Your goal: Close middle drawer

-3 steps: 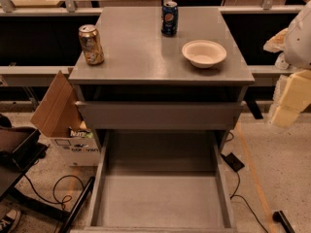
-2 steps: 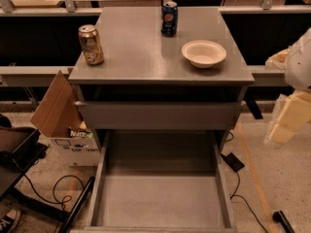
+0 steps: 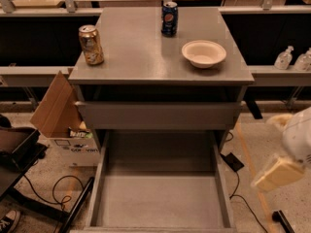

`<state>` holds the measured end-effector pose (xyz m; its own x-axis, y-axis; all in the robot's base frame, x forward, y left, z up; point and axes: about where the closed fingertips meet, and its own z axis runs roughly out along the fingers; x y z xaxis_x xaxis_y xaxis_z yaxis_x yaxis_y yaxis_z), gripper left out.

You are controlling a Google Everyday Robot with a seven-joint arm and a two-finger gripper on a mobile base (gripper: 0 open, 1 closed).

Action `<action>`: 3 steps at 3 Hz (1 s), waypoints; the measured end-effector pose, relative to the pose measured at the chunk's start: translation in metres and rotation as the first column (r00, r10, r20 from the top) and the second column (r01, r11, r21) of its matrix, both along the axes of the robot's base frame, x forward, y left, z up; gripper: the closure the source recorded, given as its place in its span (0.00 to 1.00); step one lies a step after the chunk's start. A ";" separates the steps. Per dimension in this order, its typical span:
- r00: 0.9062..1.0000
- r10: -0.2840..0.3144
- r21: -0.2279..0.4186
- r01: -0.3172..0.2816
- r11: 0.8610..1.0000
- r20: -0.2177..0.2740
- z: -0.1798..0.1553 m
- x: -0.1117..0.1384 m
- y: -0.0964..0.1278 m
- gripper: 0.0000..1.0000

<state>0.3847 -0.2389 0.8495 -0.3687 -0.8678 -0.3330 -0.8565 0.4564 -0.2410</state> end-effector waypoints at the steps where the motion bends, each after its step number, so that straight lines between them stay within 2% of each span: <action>1: 0.997 -0.080 -0.002 0.080 0.997 -0.016 -0.069 -0.022 -0.010 0.41; 2: 0.987 -0.128 -0.035 0.125 0.991 -0.094 -0.151 -0.054 -0.011 0.64; 3: 0.960 -0.190 -0.060 0.182 0.982 -0.204 -0.224 -0.100 -0.017 0.87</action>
Offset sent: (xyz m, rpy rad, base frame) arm -0.1180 -0.0122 -0.2797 -0.0715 0.2693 -0.1861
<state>0.2844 -0.2554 0.6259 -0.5823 -0.7883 -0.1986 -0.7905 0.6061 -0.0882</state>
